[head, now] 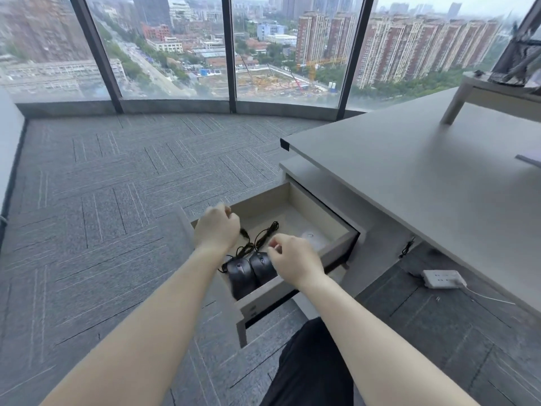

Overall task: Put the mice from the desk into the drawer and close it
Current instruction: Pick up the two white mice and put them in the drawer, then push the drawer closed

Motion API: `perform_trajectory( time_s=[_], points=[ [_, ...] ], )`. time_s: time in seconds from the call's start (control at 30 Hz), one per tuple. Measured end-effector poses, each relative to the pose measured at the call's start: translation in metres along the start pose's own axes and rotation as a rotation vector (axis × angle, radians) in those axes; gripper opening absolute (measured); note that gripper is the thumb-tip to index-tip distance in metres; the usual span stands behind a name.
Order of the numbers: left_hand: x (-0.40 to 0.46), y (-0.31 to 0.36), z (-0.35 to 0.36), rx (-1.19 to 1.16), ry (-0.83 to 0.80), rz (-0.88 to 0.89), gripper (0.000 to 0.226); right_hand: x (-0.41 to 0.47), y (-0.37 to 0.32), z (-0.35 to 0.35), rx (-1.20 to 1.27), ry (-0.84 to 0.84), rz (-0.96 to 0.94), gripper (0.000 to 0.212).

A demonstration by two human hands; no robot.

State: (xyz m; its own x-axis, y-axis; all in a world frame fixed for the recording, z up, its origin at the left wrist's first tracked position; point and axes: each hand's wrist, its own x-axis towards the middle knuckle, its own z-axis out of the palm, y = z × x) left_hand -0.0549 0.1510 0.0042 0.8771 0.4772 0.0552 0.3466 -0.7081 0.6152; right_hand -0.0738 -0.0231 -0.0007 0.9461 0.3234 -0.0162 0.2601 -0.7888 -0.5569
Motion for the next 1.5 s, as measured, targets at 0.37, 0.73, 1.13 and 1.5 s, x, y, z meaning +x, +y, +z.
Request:
perform_trajectory(
  time_s=[0.37, 0.73, 1.13, 1.5],
  points=[
    [-0.091, -0.101, -0.014, -0.646, -0.133, -0.387, 0.042, -0.1, -0.036, 0.071, 0.028, -0.089, -0.021, 0.058],
    [-0.084, -0.088, 0.024, -0.874, -0.271, -0.418, 0.039, -0.101, -0.008, 0.083, 0.179, 0.067, 0.121, 0.028],
    [-0.051, 0.007, 0.093, -0.981, -0.435, -0.394, 0.047, -0.059, 0.067, 0.042, 0.394, 0.304, 0.423, 0.061],
    [-0.015, 0.088, 0.151, -1.046, -0.565, -0.416, 0.052, -0.003, 0.139, 0.006, 0.562, 0.45, 0.622, 0.081]
  ],
)
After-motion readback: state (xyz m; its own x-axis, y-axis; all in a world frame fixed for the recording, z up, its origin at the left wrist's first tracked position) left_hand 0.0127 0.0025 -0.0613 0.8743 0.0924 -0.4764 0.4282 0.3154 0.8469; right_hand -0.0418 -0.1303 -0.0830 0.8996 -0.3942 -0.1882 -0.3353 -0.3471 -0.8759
